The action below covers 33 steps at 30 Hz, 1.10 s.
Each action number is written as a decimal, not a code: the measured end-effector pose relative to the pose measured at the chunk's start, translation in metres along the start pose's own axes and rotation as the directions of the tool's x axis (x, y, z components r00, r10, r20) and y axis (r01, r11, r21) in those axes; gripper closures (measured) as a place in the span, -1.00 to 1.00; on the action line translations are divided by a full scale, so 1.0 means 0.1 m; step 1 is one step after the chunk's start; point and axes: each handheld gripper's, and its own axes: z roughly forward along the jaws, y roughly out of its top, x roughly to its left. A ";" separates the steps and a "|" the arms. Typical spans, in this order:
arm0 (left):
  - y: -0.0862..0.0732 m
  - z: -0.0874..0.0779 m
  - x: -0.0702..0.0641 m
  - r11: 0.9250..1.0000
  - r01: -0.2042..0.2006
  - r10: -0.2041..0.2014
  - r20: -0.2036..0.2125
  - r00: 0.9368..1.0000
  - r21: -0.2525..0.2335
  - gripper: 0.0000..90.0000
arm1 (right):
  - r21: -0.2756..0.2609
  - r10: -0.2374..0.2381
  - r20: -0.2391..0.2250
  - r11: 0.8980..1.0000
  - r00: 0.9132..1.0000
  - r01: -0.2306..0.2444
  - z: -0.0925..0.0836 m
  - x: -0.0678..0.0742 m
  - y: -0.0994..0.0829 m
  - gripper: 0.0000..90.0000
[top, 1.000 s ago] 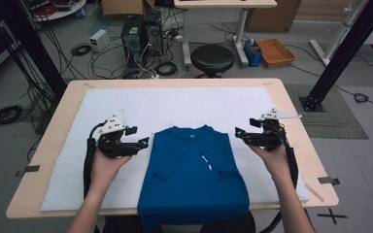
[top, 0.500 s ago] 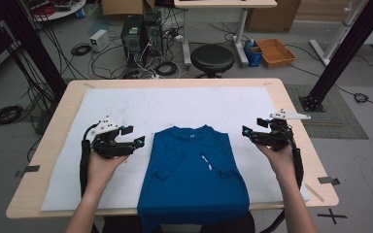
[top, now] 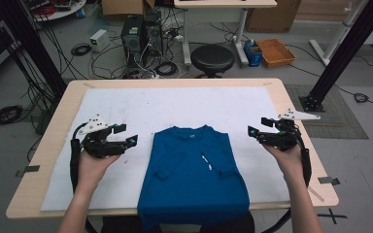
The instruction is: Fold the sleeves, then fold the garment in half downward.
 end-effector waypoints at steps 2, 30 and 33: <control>0.00 0.00 0.00 1.000 -0.001 0.001 0.002 1.000 0.004 -0.29 | -0.001 0.002 0.003 1.000 1.000 -0.002 0.00 -0.01 0.00 -0.42; 0.10 0.89 0.09 0.978 0.115 -0.130 0.076 0.989 0.175 0.05 | 0.072 0.026 -0.001 0.997 1.000 -0.026 0.51 0.01 -0.11 0.36; 0.09 1.02 0.11 0.972 0.136 -0.153 0.078 0.985 0.190 0.07 | 0.107 0.038 -0.002 0.994 0.999 -0.037 0.69 0.04 -0.11 0.38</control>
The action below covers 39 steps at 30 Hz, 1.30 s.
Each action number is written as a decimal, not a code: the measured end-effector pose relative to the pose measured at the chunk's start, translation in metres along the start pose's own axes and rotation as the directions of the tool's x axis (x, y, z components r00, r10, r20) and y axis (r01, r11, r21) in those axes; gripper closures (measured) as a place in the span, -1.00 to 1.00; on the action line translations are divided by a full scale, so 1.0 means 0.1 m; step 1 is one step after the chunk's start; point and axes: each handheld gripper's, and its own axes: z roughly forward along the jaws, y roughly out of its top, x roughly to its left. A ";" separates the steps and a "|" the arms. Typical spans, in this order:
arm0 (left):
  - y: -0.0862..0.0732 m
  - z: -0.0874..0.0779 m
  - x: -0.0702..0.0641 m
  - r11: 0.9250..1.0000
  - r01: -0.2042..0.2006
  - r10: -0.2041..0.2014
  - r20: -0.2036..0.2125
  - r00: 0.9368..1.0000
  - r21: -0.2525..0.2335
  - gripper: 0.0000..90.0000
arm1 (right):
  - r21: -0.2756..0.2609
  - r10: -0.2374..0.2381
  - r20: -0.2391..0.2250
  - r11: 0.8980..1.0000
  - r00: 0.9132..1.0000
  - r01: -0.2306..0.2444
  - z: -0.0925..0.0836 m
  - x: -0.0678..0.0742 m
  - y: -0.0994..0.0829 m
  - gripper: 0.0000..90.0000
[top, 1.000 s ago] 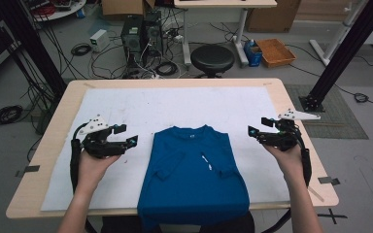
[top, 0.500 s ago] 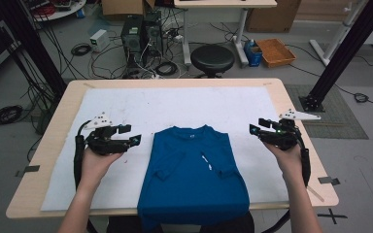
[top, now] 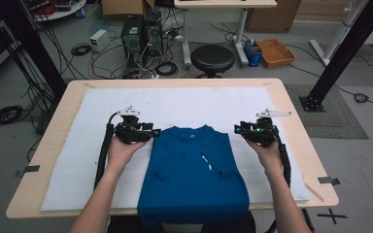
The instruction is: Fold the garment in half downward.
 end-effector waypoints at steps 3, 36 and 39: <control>0.00 0.10 0.04 1.000 0.011 -0.011 0.003 1.000 0.016 0.15 | 0.050 0.009 0.005 0.999 1.000 -0.009 0.21 0.03 0.02 0.41; 0.04 0.41 0.09 0.986 -0.090 0.105 -0.107 0.989 0.143 0.55 | 0.157 -0.059 0.025 0.986 0.998 0.054 0.66 0.11 0.16 0.68; 0.04 0.45 0.08 0.984 -0.084 0.101 -0.101 0.990 0.160 0.53 | 0.166 -0.069 0.019 0.984 0.997 0.064 0.73 0.17 0.18 0.60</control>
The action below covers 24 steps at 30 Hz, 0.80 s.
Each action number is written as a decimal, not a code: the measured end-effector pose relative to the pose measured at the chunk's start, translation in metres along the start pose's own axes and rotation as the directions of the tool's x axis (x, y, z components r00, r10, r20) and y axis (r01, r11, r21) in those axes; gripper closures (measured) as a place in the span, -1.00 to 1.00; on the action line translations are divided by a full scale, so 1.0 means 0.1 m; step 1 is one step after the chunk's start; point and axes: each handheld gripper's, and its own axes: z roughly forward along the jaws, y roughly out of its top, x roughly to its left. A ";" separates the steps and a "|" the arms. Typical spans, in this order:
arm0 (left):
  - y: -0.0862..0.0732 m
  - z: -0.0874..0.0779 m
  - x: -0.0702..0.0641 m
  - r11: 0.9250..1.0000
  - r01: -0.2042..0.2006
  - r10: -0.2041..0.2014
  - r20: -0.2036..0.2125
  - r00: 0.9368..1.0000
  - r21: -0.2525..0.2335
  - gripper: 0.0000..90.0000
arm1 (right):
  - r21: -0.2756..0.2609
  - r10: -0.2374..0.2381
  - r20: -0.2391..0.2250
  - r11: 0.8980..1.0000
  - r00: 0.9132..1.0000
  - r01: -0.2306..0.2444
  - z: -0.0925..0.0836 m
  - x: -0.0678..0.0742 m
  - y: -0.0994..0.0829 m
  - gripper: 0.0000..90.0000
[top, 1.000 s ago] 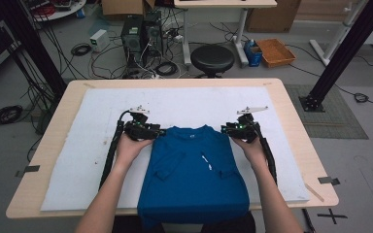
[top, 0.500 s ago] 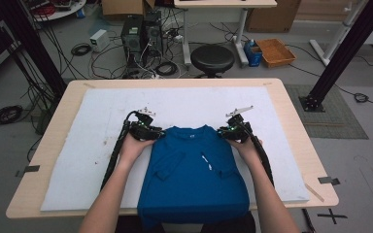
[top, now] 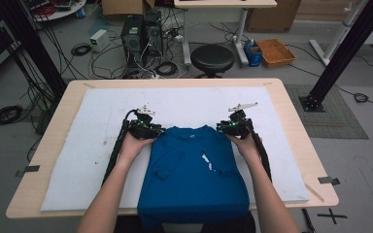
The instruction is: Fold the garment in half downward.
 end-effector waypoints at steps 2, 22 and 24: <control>0.02 0.05 -0.01 0.999 -0.009 0.009 0.007 1.000 0.045 0.53 | 0.052 -0.016 -0.013 0.999 1.000 0.016 0.12 0.05 -0.01 0.58; 0.11 0.02 0.03 0.997 -0.062 0.060 -0.040 0.997 -0.049 0.96 | -0.049 0.045 -0.072 0.998 0.996 -0.048 0.08 -0.11 0.14 1.00; 0.15 -0.01 0.06 0.995 -0.068 0.065 -0.052 0.997 -0.071 0.96 | -0.064 0.050 -0.071 0.996 0.996 -0.054 0.08 -0.12 0.16 1.00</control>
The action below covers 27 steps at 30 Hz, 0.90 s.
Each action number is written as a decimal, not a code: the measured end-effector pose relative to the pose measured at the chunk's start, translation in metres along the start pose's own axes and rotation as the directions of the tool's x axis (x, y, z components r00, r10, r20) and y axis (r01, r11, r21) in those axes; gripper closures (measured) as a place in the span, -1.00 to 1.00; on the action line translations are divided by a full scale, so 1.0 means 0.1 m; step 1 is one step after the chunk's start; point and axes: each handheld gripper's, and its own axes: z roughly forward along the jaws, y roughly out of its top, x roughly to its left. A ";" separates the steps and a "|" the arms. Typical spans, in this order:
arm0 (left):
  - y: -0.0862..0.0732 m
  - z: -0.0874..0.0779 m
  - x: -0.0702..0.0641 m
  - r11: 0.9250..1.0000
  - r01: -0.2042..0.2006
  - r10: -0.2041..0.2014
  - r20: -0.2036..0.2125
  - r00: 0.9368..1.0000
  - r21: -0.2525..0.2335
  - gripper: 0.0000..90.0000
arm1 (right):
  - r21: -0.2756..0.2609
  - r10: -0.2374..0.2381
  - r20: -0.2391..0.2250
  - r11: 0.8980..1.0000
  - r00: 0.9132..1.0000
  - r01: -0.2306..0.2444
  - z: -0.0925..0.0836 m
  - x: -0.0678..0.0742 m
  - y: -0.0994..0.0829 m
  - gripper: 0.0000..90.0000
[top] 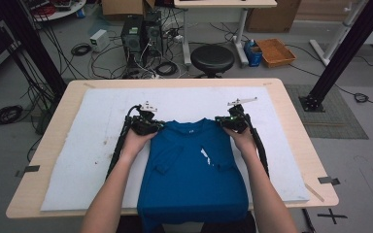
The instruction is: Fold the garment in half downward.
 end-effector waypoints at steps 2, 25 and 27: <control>0.04 -0.06 0.02 1.000 -0.005 0.005 0.003 1.000 -0.030 0.96 | -0.017 -0.002 0.003 1.000 1.000 0.002 -0.02 -0.01 0.05 1.00; -0.38 -0.98 -0.87 0.954 -0.268 0.283 0.106 0.953 -0.135 0.96 | -0.152 -0.209 -0.034 0.968 0.977 0.201 -1.08 0.76 -0.62 1.00; -0.47 -1.02 -0.95 0.949 -0.289 0.303 0.115 0.946 -0.125 0.96 | -0.153 -0.225 -0.026 0.964 0.974 0.219 -1.15 0.83 -0.73 1.00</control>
